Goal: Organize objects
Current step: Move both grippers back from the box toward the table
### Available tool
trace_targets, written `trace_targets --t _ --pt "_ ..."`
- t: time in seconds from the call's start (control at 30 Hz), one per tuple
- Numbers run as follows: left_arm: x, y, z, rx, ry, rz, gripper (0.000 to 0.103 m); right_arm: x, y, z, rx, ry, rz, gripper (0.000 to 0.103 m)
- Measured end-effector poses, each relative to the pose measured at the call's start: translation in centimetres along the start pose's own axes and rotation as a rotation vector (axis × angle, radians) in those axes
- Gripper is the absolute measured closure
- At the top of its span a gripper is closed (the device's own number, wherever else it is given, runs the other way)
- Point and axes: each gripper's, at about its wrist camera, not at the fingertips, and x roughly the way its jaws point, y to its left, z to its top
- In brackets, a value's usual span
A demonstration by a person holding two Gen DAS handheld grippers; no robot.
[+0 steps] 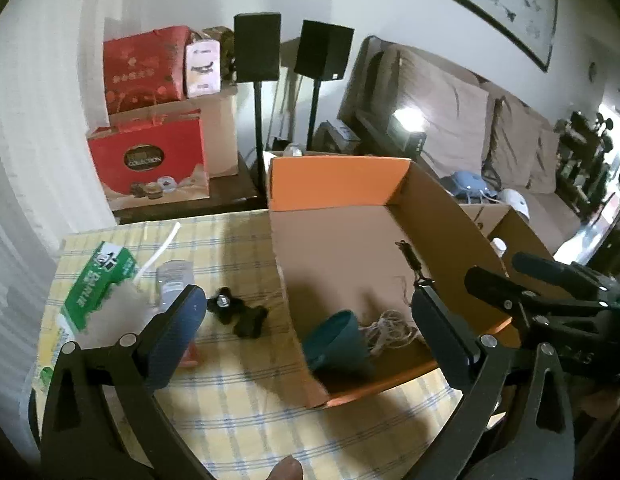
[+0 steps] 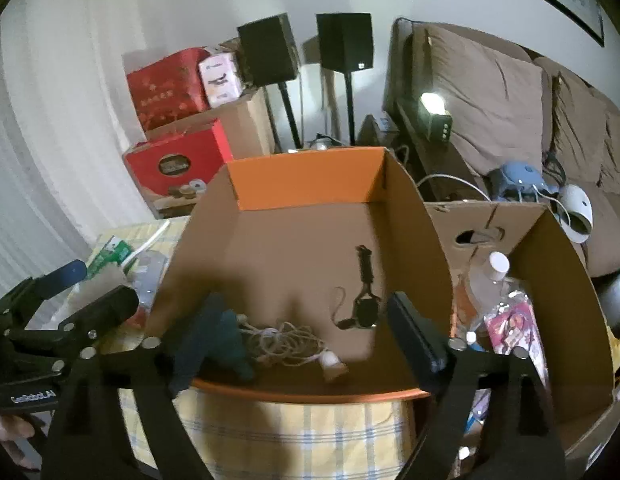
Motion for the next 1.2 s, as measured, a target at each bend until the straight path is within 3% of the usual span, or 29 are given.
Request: trace_targets --t 0.2,0.63,0.97,1.2 --pt "-1.4 1.4 0.0 -0.005 -0.019 0.022 0.0 -0.3 1.5 0.2 -0.022 -0.006 0.002 0.001" --pt "-5.0 9.3 -0.7 -0.05 -0.029 0.084 0.0 -0.6 5.4 0.2 -0.062 -0.009 0.069 0.001" --pt "-7.1 16.2 -3.9 -0.102 -0.021 0.16 0.0 0.2 9.6 -0.1 -0.104 0.006 0.142 0.001" --pt "-6.9 18.6 -6.6 -0.12 0.014 0.173 0.0 1.4 12.7 -0.6 -0.134 0.027 0.181 0.001"
